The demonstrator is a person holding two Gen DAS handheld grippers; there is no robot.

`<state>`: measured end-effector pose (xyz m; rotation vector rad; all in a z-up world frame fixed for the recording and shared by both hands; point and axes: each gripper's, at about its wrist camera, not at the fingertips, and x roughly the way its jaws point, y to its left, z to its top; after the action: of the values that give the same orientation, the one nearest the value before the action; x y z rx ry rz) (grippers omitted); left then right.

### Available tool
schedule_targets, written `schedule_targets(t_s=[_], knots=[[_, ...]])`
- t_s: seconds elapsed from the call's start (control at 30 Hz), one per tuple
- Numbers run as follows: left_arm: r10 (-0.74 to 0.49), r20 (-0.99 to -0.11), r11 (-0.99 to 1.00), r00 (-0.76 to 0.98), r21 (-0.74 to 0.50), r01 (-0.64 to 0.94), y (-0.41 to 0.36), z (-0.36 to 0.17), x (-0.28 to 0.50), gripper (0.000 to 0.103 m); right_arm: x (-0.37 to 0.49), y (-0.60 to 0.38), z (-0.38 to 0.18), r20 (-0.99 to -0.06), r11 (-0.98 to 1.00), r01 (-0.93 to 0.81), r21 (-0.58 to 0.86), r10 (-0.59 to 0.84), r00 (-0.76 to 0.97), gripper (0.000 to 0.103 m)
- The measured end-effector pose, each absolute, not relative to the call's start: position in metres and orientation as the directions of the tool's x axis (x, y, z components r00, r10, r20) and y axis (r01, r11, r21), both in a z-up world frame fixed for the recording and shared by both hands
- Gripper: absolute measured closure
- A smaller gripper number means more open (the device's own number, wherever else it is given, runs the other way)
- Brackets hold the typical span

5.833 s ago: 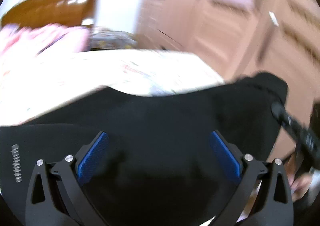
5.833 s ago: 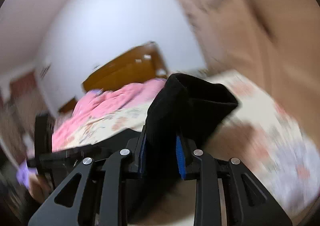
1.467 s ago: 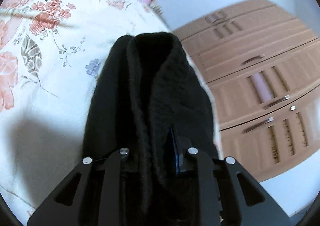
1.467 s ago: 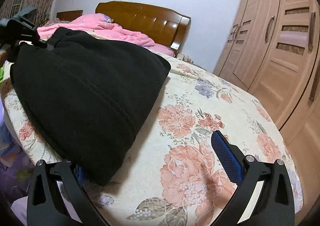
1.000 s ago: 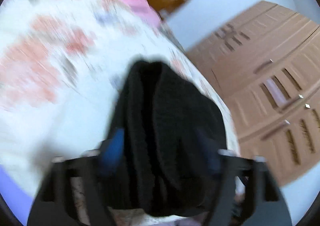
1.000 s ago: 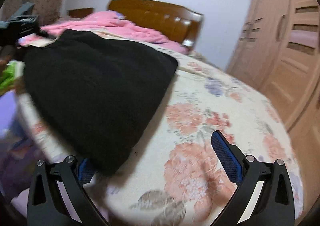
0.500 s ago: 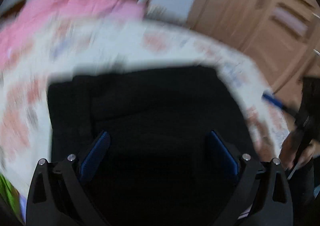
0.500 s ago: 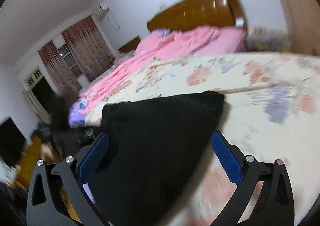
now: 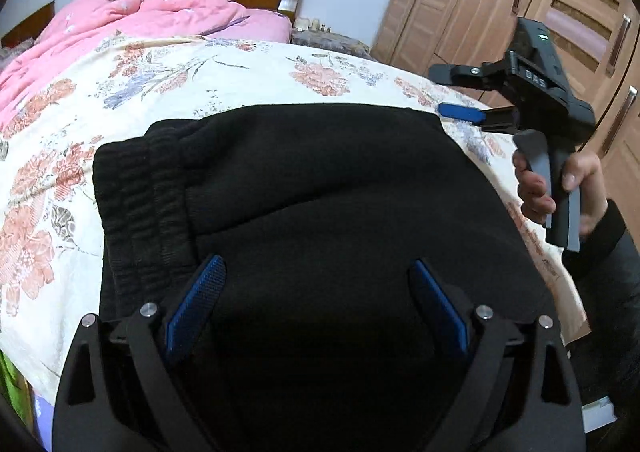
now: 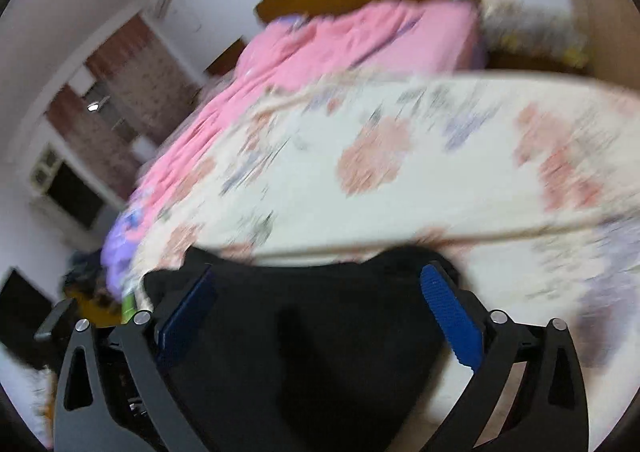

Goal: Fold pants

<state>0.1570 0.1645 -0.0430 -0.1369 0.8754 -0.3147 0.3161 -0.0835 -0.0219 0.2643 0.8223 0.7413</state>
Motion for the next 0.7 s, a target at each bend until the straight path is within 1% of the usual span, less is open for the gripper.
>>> schedule_targets(t_s=[0.03, 0.07, 0.1, 0.13, 0.17, 0.2, 0.27, 0.3, 0.33, 0.37, 0.43, 0.5, 0.57, 0.67, 0.7], knots=[[-0.328, -0.73, 0.945, 0.599, -0.249, 0.214, 0.165, -0.042, 0.156, 0.01, 0.318, -0.083, -0.02, -0.543, 0.687, -0.503, 0.524, 0.725, 0.424, 0.005], [-0.326, -0.73, 0.945, 0.601, -0.245, 0.215, 0.164, -0.042, 0.156, 0.01, 0.318, -0.078, -0.023, -0.522, 0.629, -0.52, 0.578, 0.775, 0.358, 0.005], [-0.322, -0.731, 0.947, 0.602, -0.238, 0.217, 0.163, -0.042, 0.156, 0.01, 0.32, -0.074, -0.026, -0.536, 0.617, -0.529, 0.583, 0.781, 0.32, 0.005], [-0.32, -0.731, 0.947, 0.603, -0.235, 0.217, 0.163, -0.042, 0.155, 0.01, 0.323, -0.064, -0.034, -0.592, 0.64, -0.544, 0.543, 0.751, 0.293, 0.005], [-0.32, -0.731, 0.947, 0.603, -0.236, 0.218, 0.163, -0.042, 0.155, 0.01, 0.328, -0.056, -0.043, -0.653, 0.694, -0.542, 0.474, 0.69, 0.313, 0.006], [-0.322, -0.731, 0.947, 0.602, -0.237, 0.218, 0.163, -0.042, 0.155, 0.01, 0.333, -0.053, -0.051, -0.67, 0.716, -0.543, 0.44, 0.664, 0.332, 0.006], [-0.32, -0.733, 0.947, 0.6, -0.234, 0.22, 0.163, -0.042, 0.155, 0.01, 0.334, -0.06, -0.048, -0.626, 0.714, -0.513, 0.478, 0.686, 0.372, 0.009], [-0.319, -0.734, 0.948, 0.599, -0.233, 0.219, 0.163, -0.042, 0.155, 0.01, 0.329, -0.062, -0.041, -0.618, 0.734, -0.481, 0.48, 0.671, 0.409, 0.008], [-0.318, -0.734, 0.948, 0.6, -0.231, 0.219, 0.163, -0.042, 0.154, 0.01, 0.32, -0.062, -0.033, -0.614, 0.756, -0.473, 0.453, 0.649, 0.449, 0.008], [-0.318, -0.733, 0.948, 0.602, -0.231, 0.22, 0.163, -0.042, 0.154, 0.01, 0.304, -0.063, -0.022, -0.593, 0.76, -0.494, 0.423, 0.644, 0.483, 0.007], [-0.319, -0.731, 0.948, 0.603, -0.233, 0.218, 0.163, -0.043, 0.154, 0.01, 0.277, -0.066, -0.011, -0.567, 0.731, -0.545, 0.41, 0.672, 0.476, 0.007], [-0.315, -0.73, 0.949, 0.607, -0.228, 0.218, 0.162, -0.043, 0.154, 0.01, 0.238, -0.068, -0.005, -0.584, 0.758, -0.579, 0.301, 0.627, 0.516, 0.006], [-0.314, -0.728, 0.949, 0.61, -0.227, 0.218, 0.162, -0.043, 0.153, 0.01, 0.198, -0.065, -0.014, -0.642, 0.809, -0.575, 0.125, 0.508, 0.575, 0.006], [-0.316, -0.721, 0.949, 0.617, -0.226, 0.221, 0.162, -0.043, 0.152, 0.01, 0.153, -0.066, -0.041, -0.671, 0.792, -0.61, 0.003, 0.454, 0.586, 0.006], [-0.315, -0.722, 0.949, 0.617, -0.224, 0.222, 0.162, -0.043, 0.152, 0.01, 0.139, -0.068, -0.055, -0.673, 0.802, -0.596, -0.049, 0.414, 0.613, 0.006]])
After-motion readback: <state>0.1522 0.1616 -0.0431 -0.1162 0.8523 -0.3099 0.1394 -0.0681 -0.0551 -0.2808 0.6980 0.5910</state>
